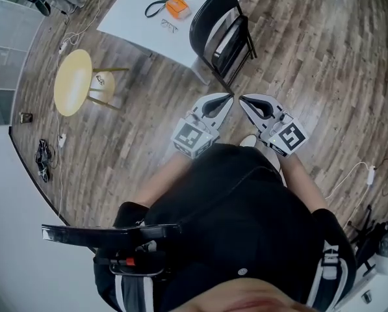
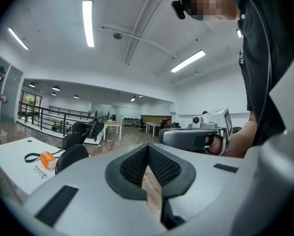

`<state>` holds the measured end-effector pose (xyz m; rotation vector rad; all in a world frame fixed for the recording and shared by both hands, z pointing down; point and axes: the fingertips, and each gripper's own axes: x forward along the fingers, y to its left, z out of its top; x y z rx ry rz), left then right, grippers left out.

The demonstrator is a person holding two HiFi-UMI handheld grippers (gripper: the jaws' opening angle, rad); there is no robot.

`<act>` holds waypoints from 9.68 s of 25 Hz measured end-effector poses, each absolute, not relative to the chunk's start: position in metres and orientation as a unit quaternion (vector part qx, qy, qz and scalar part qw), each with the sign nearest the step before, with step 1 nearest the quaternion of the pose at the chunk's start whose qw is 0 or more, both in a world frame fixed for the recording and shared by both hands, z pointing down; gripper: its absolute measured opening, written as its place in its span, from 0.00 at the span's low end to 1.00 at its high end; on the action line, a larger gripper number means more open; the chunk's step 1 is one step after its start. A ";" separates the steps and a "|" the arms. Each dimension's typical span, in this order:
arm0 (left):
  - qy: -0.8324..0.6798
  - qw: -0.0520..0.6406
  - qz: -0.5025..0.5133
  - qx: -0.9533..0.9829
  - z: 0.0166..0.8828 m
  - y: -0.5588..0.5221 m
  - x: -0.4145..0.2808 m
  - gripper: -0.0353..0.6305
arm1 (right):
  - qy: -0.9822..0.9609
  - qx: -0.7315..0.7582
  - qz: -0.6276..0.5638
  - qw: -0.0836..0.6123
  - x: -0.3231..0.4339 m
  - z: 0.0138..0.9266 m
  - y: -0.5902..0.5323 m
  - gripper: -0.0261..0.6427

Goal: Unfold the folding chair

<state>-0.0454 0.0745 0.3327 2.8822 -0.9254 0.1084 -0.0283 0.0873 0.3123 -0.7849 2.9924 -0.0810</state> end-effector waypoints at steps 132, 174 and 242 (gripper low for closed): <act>-0.224 0.403 0.343 0.819 0.667 -0.278 -0.083 0.19 | 0.665 -0.426 -0.609 0.076 0.220 0.946 -0.091 0.36; -0.336 0.343 0.303 0.823 0.721 -0.269 -0.032 0.46 | 0.651 -0.426 -0.628 -0.015 0.375 1.109 0.003 0.52; -0.036 0.048 0.011 0.998 0.310 0.025 0.082 0.06 | 0.870 -0.492 -0.045 0.010 0.112 0.305 0.048 0.05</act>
